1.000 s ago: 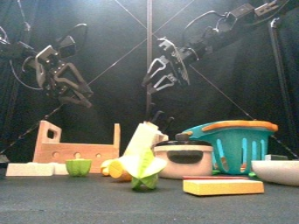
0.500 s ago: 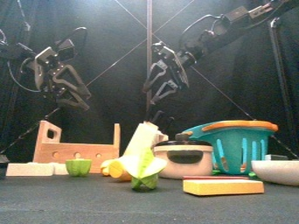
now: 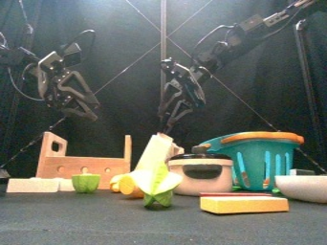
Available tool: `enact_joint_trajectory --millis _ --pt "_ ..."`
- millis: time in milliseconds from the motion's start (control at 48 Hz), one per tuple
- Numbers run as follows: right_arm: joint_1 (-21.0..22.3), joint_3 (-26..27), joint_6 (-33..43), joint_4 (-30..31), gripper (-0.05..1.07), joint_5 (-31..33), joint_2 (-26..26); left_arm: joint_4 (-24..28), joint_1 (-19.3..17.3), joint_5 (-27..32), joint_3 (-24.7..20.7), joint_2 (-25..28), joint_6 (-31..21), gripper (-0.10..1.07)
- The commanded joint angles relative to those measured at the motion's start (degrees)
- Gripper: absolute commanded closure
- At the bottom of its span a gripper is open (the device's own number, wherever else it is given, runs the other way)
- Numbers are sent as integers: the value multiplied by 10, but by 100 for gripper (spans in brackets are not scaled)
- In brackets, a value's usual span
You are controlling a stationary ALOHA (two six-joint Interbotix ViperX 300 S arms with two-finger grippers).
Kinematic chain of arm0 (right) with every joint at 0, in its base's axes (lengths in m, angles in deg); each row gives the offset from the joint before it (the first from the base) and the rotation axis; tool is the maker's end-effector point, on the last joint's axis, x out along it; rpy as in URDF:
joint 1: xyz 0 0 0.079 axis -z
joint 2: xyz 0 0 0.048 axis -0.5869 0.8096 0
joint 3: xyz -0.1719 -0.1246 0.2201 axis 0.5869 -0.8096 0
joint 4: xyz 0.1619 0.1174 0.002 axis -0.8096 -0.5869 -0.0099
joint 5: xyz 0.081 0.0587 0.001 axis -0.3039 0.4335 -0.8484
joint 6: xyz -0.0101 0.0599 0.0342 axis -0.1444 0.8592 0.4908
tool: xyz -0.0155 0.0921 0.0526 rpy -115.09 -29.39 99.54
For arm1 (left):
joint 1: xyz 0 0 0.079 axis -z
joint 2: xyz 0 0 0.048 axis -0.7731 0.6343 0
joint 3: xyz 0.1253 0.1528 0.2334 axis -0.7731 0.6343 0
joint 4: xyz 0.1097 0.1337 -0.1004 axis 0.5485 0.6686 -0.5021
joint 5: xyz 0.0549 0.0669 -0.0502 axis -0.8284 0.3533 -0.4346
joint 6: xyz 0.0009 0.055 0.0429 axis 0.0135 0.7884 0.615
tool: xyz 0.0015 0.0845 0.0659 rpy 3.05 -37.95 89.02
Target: Grab cleaver handle
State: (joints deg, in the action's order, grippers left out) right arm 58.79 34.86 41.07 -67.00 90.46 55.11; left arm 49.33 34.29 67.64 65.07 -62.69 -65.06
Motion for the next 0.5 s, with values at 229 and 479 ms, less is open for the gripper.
enact_joint_trajectory --millis 229,479 --pt "9 16 -1 8 31 -16 -3 -1 -4 -2 -4 -1 1 7" --pt "16 16 -1 9 42 -16 -3 -4 -4 -2 -4 -1 1 7"
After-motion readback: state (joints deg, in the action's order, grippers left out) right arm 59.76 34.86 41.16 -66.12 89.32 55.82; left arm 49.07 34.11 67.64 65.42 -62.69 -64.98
